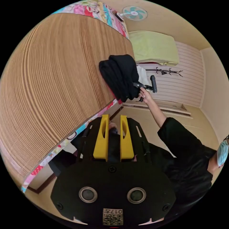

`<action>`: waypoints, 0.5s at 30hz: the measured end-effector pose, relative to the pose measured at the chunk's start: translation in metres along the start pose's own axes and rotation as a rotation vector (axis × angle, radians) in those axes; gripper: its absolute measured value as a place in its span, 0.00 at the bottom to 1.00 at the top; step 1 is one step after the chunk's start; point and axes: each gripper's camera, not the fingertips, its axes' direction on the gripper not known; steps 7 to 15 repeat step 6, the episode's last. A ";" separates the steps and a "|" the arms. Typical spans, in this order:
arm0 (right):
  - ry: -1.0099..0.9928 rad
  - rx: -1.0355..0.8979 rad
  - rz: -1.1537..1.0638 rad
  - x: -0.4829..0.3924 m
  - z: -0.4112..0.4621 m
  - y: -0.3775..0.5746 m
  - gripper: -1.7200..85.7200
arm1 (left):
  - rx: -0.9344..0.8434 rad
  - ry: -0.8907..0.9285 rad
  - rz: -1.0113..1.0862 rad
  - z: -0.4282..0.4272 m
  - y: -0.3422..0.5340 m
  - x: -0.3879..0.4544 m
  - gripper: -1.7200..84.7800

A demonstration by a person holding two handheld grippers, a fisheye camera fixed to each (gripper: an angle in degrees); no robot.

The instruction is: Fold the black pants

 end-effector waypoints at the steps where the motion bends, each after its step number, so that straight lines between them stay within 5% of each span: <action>1: -0.111 0.043 0.101 0.014 0.002 0.013 0.02 | 0.034 -0.024 -0.082 -0.013 0.026 -0.025 0.11; 6: -0.206 0.057 0.200 0.014 -0.032 0.036 0.02 | 0.263 -0.022 -0.429 -0.079 0.132 -0.110 0.09; 15: -0.206 0.057 0.200 0.014 -0.032 0.036 0.02 | 0.263 -0.022 -0.429 -0.079 0.132 -0.110 0.09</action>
